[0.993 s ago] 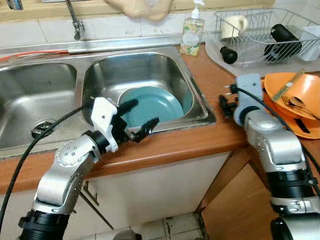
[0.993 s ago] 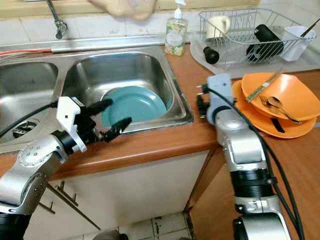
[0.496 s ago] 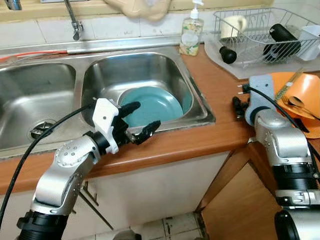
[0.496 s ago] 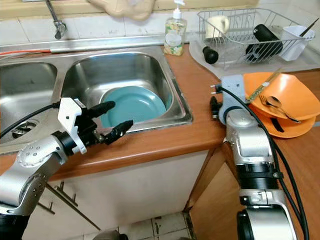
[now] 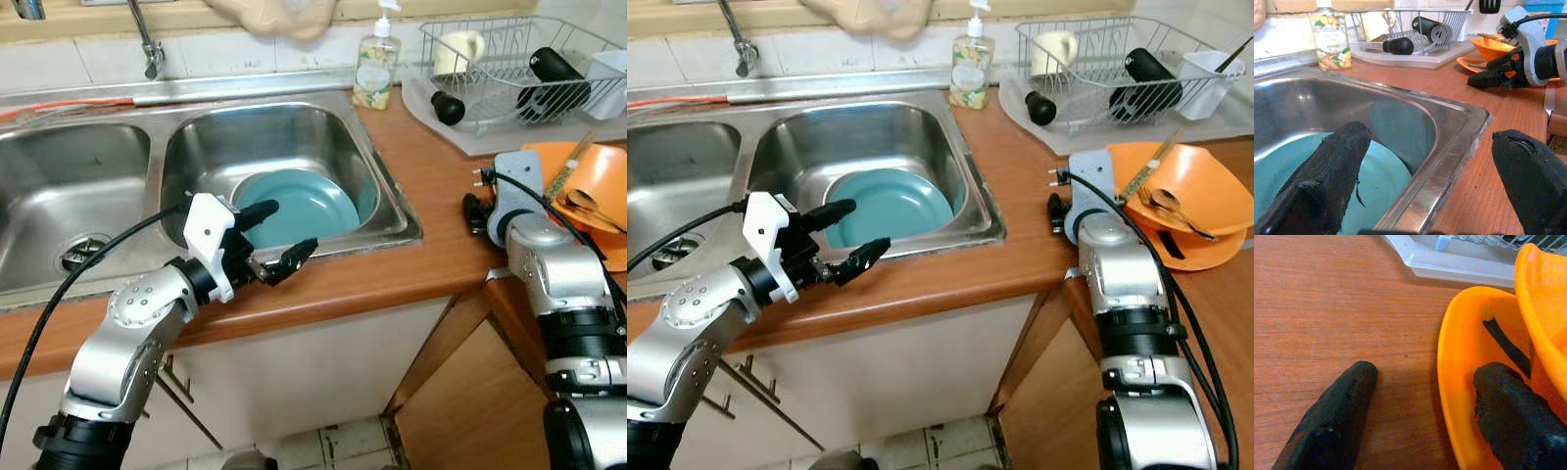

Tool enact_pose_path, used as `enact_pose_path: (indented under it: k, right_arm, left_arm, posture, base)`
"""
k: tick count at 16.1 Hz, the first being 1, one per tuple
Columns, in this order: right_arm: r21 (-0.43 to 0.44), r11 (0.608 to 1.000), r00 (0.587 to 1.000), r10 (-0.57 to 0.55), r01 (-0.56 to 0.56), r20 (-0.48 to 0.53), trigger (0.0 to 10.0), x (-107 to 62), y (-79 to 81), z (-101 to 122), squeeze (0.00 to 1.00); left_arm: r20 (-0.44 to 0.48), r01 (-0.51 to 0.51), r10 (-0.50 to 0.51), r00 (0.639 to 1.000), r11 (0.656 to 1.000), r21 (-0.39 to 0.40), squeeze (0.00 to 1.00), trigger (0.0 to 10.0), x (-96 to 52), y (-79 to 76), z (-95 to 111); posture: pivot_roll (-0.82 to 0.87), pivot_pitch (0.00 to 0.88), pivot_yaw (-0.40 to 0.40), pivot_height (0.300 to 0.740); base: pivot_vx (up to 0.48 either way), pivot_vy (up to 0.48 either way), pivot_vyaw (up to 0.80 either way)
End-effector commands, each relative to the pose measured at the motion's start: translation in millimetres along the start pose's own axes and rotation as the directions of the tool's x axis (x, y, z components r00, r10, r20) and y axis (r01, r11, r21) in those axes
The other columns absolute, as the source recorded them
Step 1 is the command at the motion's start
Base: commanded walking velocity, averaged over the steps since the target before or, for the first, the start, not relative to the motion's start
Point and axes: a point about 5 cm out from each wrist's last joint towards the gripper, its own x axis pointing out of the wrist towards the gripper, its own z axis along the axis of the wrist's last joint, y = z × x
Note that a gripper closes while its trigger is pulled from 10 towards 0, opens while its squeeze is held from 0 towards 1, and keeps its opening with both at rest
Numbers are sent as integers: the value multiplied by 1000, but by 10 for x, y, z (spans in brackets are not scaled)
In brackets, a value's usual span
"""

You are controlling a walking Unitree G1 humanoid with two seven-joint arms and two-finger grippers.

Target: Kitchen organization

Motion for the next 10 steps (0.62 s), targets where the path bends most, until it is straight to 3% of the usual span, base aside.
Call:
enact_pose_path:
  k: [1, 6, 10]
  right_arm:
    - [21, 1000, 1000, 14, -14, 8, 10000, 13, -36, 51, 0]
    - [102, 984, 989, 147, -147, 7, 10000, -19, 182, 70, 0]
    - [249, 932, 960, 278, -263, -27, 10000, -82, 363, 38, 0]
  left_arm:
    - [-2, 8, -8, 1000, 1000, 12, 0, 10000, -7, -19, 17]
    - [0, 5, -5, 1000, 1000, 16, 0, 10000, -8, -12, 20]
    - [-6, 11, -11, 1000, 1000, 19, 0, 10000, -17, -14, 16]
  posture:
    - [-7, 0, 35, 740]
    - [-7, 0, 35, 740]
    - [-1, 0, 33, 740]
  base:
    - [0, 0, 0]
    - [0, 0, 0]
    - [0, 0, 0]
